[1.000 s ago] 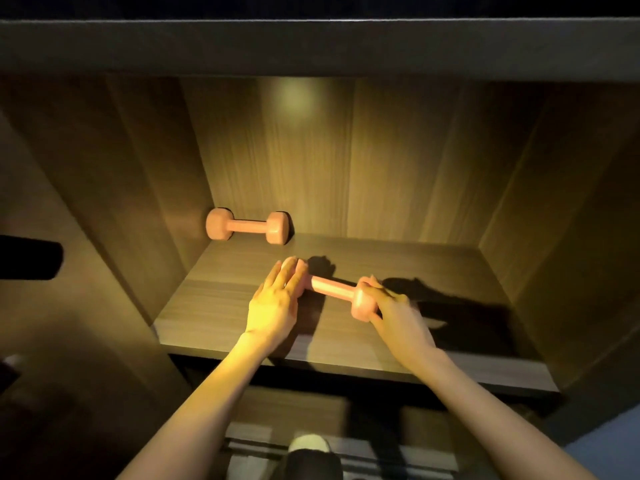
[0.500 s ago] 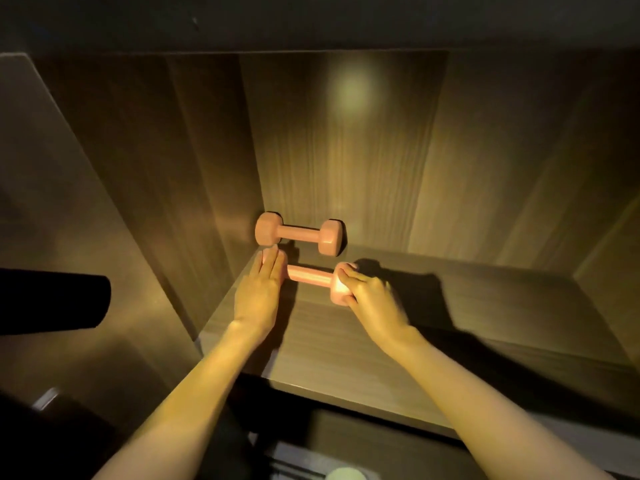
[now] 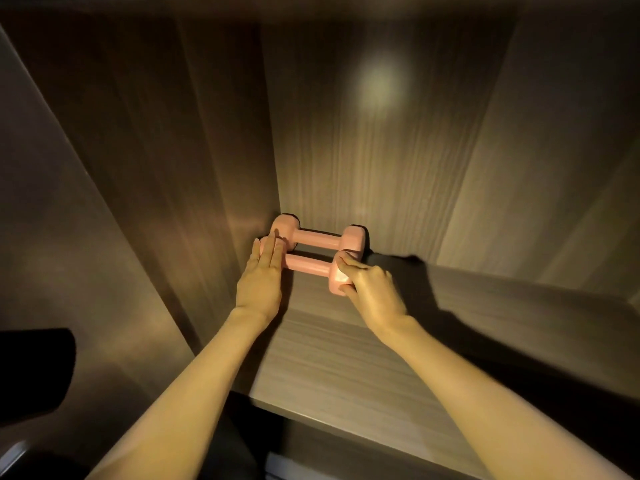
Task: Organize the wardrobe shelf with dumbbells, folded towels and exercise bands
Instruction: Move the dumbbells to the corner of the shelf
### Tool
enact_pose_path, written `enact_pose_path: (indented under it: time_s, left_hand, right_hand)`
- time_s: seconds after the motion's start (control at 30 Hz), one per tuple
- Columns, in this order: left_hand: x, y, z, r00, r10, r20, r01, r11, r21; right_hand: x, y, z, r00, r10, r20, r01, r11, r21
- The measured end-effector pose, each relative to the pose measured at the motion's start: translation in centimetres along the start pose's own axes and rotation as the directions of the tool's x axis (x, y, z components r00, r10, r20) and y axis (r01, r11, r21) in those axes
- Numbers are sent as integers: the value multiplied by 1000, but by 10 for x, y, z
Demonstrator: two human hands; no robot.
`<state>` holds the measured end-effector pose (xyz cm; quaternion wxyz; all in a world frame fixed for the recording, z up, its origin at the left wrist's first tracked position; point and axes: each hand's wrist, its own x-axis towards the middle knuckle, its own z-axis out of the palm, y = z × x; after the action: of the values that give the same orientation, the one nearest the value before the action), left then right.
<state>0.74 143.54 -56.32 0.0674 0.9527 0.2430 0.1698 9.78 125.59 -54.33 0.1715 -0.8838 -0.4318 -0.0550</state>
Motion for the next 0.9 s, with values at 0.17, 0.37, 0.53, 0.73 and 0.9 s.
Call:
enact_pose_path:
  time_s: [0.17, 0.37, 0.53, 0.73, 0.9]
  left_hand:
    - [3, 3, 1, 998, -40, 38, 41, 999, -9]
    - [8, 9, -25, 981, -87, 171, 89, 996, -5]
    - [-25, 26, -52, 997, 7, 75, -8, 1000, 8]
    - [-89, 78, -88, 997, 49, 61, -44, 995, -87]
    - [-133, 122, -115, 993, 120, -17, -121, 984, -134]
  right_hand:
    - [-2, -3, 0, 1000, 22, 20, -22, 1000, -2]
    - [-14, -7, -18, 988, -11, 154, 16, 999, -36]
    - [-45, -5, -50, 995, -1, 100, 13, 992, -123]
    - [-105, -9, -95, 998, 39, 49, -31, 988, -153]
    - [-159, -14, -130, 998, 33, -50, -41, 984, -172]
